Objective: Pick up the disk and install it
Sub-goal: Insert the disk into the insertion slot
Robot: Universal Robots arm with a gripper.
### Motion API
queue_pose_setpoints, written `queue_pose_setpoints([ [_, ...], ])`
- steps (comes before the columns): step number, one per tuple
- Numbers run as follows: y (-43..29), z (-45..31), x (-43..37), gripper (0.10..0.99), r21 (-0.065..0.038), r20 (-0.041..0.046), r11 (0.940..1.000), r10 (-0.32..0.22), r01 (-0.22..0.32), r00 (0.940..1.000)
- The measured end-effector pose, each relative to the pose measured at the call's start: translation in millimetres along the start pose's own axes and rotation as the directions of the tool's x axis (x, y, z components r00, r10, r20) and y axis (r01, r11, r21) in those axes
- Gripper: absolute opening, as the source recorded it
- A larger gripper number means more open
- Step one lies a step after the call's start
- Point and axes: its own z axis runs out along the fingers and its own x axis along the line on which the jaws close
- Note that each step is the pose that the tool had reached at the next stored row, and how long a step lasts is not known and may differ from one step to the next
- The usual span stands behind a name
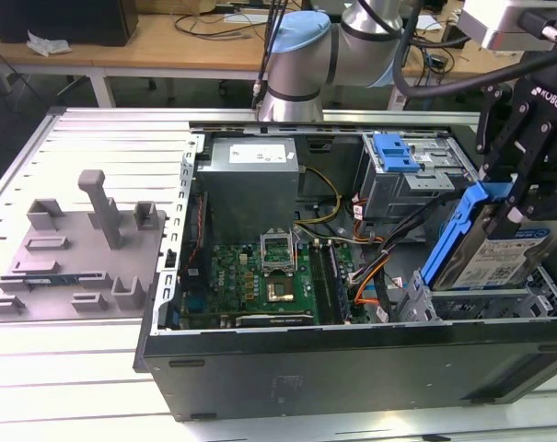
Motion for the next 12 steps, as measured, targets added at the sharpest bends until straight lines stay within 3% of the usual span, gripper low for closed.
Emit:
queue_pose_setpoints([
  [12,0.0,12.8,-0.3,0.369,0.0,-0.0001,1.0,0.0,0.0,1.0],
])
